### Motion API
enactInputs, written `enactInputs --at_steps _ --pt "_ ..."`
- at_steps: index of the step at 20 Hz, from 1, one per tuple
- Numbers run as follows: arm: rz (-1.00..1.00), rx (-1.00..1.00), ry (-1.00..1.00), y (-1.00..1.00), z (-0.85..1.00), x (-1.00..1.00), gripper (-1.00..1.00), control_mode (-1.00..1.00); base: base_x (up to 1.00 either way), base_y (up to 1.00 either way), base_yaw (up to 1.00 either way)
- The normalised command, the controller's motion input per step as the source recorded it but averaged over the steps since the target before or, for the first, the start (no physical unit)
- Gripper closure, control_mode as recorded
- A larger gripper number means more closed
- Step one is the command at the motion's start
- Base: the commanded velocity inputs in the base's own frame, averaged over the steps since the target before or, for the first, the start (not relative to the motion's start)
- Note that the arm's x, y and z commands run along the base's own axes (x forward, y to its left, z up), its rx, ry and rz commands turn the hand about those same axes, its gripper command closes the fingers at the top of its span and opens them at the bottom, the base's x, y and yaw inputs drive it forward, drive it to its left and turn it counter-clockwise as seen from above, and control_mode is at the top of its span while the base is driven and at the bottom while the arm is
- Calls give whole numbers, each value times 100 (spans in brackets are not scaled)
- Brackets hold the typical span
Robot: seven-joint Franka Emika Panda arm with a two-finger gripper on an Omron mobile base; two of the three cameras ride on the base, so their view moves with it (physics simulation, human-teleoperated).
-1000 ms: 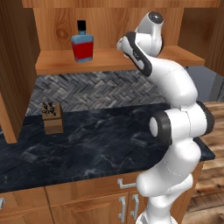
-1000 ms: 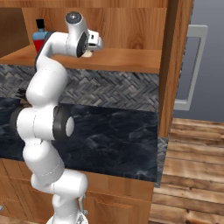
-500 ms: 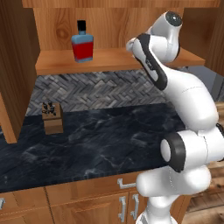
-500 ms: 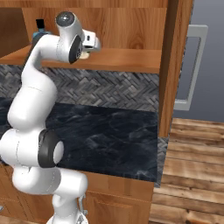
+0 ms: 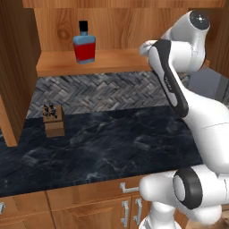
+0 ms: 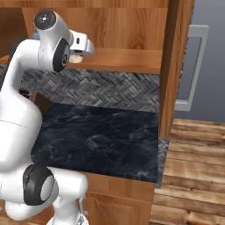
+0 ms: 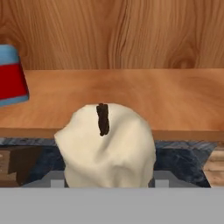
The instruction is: Get the candle and the liquor from the cabinet and move them to the dining counter.
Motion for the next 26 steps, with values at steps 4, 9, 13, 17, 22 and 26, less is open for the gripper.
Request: enactInputs --at_steps 4,9,13,17,22,26 --pt "-6 0 0 0 12 -100 100 -100 0 0 0" --pt "-5 0 0 0 14 -100 100 -100 0 0 0" --pt "-1 0 0 0 2 -100 100 -100 0 0 0" --pt "0 0 1 0 0 -89 100 -100 0 0 0" --pt "0 0 4 0 0 -76 100 -100 0 0 0" --pt "0 0 2 0 -1 -60 100 -100 0 0 0"
